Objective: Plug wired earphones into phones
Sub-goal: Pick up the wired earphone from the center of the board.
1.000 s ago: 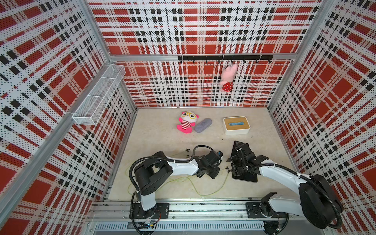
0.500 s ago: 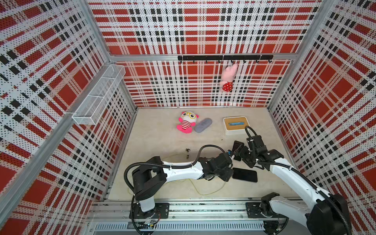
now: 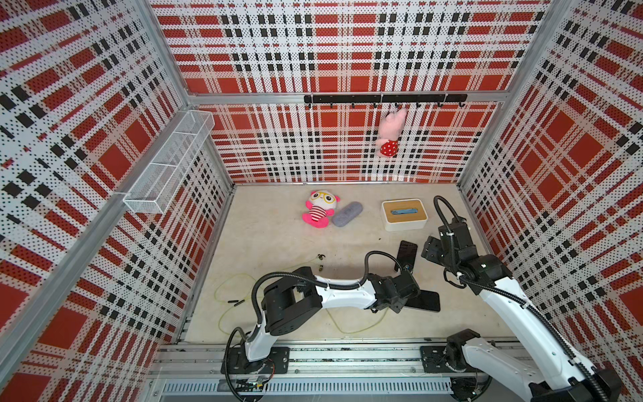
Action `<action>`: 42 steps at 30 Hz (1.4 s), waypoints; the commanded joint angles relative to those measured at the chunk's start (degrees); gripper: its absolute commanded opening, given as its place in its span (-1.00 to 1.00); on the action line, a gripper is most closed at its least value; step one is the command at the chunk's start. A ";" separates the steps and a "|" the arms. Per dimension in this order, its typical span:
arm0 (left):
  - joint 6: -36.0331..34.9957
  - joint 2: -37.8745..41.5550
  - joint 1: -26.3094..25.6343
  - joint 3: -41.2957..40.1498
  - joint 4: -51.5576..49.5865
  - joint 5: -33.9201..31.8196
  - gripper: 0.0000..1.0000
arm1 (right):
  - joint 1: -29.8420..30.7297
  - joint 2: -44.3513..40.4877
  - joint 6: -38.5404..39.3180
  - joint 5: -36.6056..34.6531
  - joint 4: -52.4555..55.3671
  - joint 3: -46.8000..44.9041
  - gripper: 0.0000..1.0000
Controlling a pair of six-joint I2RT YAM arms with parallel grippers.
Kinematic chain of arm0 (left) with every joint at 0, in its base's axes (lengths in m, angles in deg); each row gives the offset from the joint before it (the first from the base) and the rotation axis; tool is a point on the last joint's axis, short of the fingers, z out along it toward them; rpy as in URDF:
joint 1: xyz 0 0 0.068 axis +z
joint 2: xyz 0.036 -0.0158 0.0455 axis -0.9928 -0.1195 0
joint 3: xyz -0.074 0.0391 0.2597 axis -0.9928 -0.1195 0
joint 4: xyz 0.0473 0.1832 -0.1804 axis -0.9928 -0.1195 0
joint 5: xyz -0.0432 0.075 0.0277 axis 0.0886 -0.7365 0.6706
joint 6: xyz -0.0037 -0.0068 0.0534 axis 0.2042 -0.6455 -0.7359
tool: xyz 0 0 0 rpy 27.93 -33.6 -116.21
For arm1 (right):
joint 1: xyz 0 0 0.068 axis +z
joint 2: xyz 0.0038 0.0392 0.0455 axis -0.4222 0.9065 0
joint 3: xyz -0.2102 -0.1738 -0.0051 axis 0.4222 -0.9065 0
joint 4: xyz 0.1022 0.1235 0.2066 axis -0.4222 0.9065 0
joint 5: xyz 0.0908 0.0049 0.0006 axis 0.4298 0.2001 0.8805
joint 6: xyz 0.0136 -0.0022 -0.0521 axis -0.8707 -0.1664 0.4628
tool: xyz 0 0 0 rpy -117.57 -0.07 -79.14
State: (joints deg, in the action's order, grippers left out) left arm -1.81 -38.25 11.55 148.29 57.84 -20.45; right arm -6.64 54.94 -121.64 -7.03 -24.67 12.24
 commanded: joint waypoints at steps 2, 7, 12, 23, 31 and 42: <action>-0.37 -1.64 -0.43 2.04 -1.12 -0.57 -0.08 | -0.60 -1.59 0.93 -2.63 1.76 -0.81 0.48; -0.48 -2.59 -0.10 2.55 -0.30 -0.84 -0.31 | -0.64 -1.09 2.28 -2.46 1.65 -0.40 0.44; -0.35 -2.36 0.70 2.38 0.55 -0.15 -0.60 | -0.60 -1.06 3.70 -2.16 1.40 0.05 0.41; -0.32 0.43 2.36 -1.09 3.62 1.53 -1.00 | -0.60 -2.03 18.78 3.96 -5.05 -0.63 0.41; -0.01 14.22 7.99 -15.51 15.81 11.43 -1.00 | -0.63 -8.77 54.01 30.19 -8.09 -3.91 0.61; 2.20 33.64 18.81 -41.28 44.23 34.50 -1.00 | -0.54 4.73 102.17 32.23 15.54 -4.93 0.89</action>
State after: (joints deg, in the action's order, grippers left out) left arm 0.09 -7.65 29.01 110.28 91.24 5.77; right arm -7.04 56.77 -35.70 26.10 -17.48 8.20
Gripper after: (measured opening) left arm 0.086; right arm 0.923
